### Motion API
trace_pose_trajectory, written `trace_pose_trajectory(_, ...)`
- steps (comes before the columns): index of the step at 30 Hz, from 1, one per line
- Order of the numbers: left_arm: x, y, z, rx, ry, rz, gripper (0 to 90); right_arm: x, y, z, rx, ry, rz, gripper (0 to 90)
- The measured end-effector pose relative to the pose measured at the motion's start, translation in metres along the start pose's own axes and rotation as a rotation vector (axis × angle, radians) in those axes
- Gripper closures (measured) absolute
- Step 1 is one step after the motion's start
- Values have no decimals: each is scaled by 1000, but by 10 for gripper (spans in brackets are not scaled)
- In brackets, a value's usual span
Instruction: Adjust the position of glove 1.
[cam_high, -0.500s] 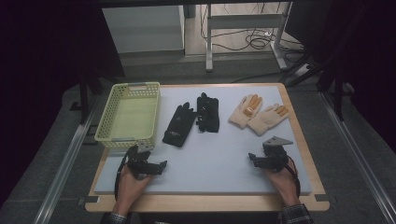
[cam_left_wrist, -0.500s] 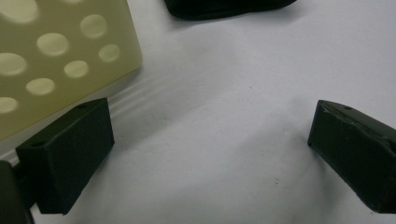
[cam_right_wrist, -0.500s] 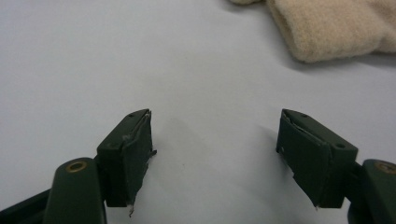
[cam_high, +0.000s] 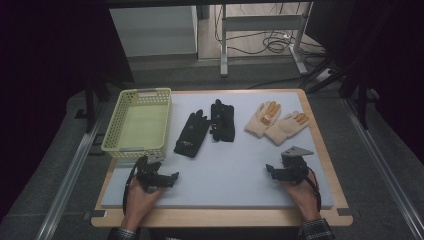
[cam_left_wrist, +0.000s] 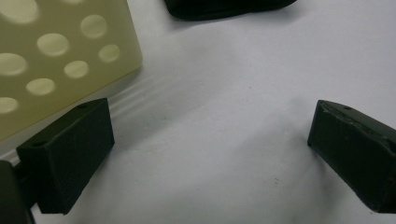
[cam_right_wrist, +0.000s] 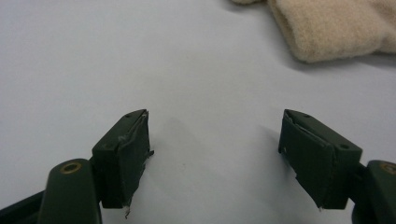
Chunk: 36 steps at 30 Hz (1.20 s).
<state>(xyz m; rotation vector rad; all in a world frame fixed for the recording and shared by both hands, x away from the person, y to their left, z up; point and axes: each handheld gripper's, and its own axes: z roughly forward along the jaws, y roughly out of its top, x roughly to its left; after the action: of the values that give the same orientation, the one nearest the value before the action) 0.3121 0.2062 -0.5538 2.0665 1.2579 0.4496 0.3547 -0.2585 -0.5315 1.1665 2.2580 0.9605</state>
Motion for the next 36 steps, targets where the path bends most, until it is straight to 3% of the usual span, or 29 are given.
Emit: trace_pose_trajectory(36, 0, 0, 0, 0, -1, 0, 11, -1, 0, 0, 2, 0, 9, 228)
